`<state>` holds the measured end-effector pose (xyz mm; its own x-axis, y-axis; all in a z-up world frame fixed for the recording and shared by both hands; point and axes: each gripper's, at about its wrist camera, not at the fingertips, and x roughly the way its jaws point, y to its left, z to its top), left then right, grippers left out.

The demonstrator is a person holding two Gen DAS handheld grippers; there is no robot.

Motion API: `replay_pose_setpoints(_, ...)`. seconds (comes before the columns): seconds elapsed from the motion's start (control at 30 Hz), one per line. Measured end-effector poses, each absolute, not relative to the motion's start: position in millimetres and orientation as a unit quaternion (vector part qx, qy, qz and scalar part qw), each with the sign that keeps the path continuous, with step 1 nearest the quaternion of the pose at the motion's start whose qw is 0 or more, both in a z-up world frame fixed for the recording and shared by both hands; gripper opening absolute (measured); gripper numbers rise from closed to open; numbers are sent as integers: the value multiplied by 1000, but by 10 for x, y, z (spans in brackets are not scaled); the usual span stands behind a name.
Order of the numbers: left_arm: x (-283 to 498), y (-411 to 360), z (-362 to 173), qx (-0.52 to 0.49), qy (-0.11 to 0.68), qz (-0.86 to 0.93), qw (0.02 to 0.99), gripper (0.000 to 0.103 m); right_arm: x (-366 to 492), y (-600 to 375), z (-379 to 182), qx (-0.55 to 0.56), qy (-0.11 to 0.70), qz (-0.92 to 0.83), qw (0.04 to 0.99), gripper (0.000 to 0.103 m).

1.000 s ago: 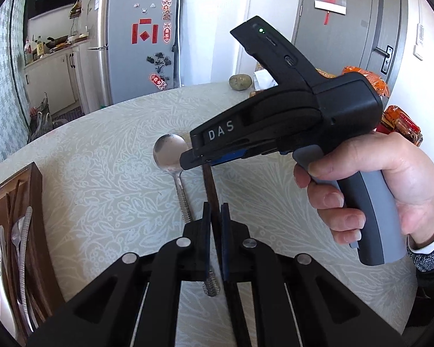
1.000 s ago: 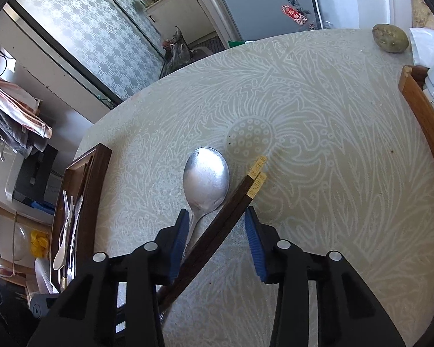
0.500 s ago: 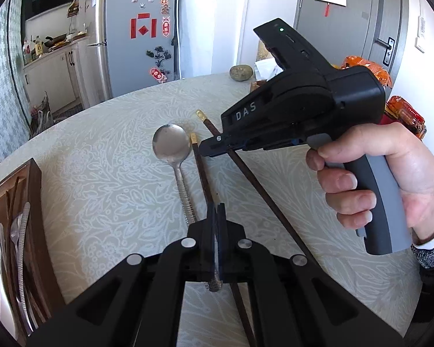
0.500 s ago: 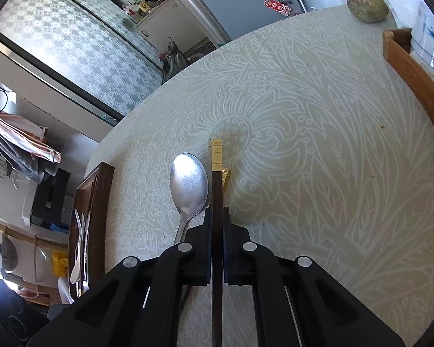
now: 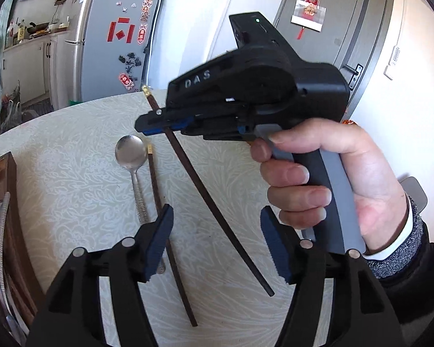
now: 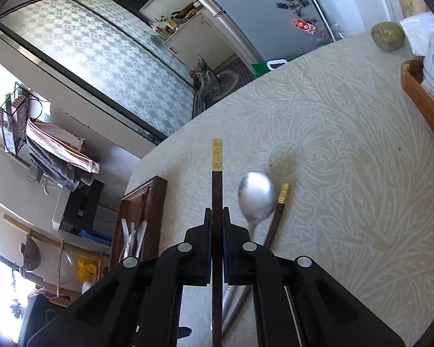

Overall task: Organize utensils
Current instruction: 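Lift the chopstick with the left tool and lower it into the tray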

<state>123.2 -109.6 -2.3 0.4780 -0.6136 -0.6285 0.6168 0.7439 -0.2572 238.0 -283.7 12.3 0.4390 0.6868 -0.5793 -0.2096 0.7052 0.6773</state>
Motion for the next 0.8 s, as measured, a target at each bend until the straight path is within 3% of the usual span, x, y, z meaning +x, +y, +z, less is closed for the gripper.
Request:
replay_pose_setpoints(0.1, 1192, -1032, -71, 12, 376, -338, 863, 67, 2317, -2655, 234, 269, 437, 299, 805, 6)
replay_pose_setpoints(0.17, 1170, -928, -108, 15, 381, -321, 867, 39, 2275, -2534, 320, 267, 428, 306, 807, 6)
replay_pose_setpoints(0.2, 1168, -882, -124, 15, 384, -314, 868, 11, 2271, -2489, 348, 269, 425, 314, 805, 6)
replay_pose_setpoints(0.5, 1071, 48, 17, -5, 388, -207, 898, 6, 2373, -1618, 562, 246, 438, 378, 778, 7)
replay_pose_setpoints(0.8, 1148, 838, -110, -41, 423, -110, 899, 7, 2557, -591, 191, 193, 501, 390, 748, 10)
